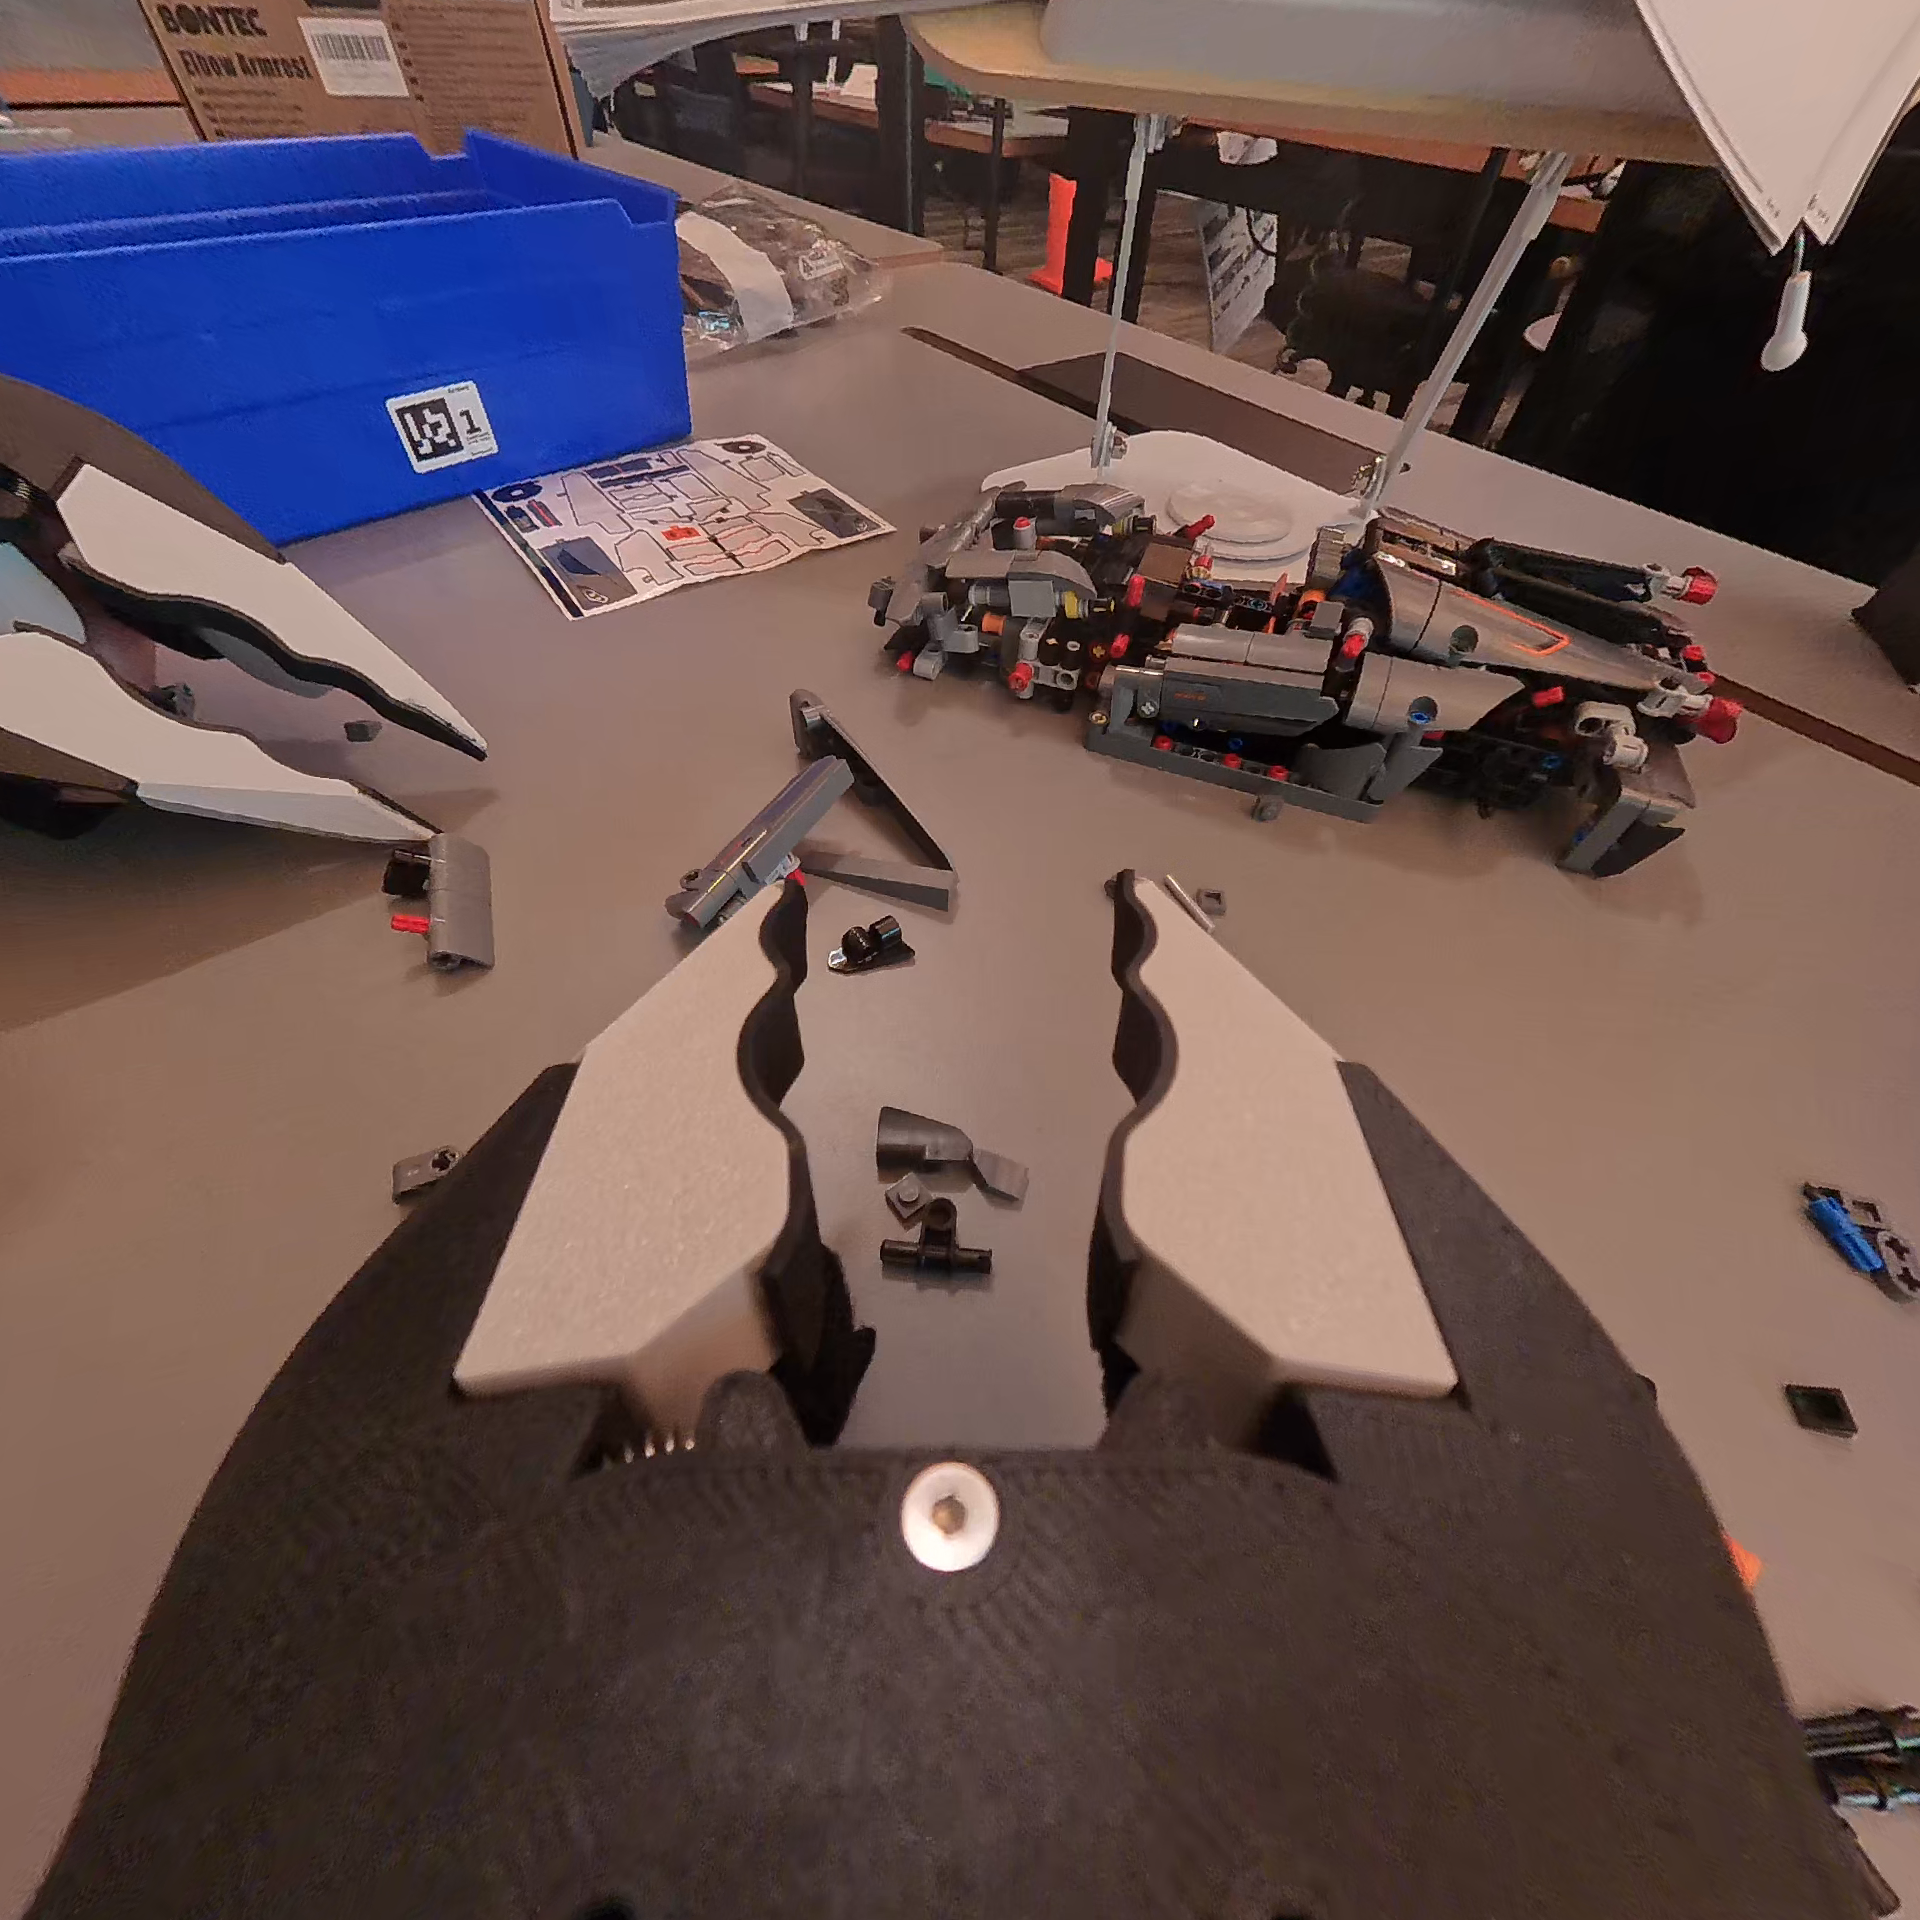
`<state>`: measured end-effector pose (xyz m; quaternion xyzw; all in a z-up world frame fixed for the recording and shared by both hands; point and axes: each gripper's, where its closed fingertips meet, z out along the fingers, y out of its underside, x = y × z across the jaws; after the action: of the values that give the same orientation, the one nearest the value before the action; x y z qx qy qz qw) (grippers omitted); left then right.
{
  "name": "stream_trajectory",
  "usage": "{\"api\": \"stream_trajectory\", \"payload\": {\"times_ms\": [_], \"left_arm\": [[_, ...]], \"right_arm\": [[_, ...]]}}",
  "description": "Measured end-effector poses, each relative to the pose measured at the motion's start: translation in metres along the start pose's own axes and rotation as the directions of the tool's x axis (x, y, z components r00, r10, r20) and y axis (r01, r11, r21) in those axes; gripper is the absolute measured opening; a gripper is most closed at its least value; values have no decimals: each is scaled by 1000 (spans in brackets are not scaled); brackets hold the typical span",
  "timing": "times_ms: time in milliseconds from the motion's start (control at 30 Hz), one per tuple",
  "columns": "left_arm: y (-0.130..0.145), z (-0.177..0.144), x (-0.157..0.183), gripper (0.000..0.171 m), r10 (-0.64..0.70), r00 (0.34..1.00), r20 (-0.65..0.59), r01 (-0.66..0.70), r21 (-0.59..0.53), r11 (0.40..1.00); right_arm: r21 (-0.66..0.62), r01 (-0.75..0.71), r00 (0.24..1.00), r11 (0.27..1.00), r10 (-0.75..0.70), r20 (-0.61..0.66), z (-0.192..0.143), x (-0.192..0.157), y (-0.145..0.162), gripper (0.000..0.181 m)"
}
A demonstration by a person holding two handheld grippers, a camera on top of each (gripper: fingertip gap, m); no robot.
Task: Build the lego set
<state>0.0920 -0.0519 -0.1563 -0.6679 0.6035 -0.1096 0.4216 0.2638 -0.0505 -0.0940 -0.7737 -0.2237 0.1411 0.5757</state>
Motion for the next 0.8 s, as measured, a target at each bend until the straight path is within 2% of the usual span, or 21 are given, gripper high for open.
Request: {"api": "stream_trajectory", "payload": {"times_ms": [700, 800], "left_arm": [[0, 1, 2, 18, 30, 1000, 6, -30, -3, 1000], [0, 1, 1, 19, 29, 1000, 11, -29, -3, 1000]], "right_arm": [[-4, -2, 1000, 1000, 2, -2, 1, 1, 0, 57], [34, 9, 1000, 999, -8, -20, -2, 3, -6, 56]]}}
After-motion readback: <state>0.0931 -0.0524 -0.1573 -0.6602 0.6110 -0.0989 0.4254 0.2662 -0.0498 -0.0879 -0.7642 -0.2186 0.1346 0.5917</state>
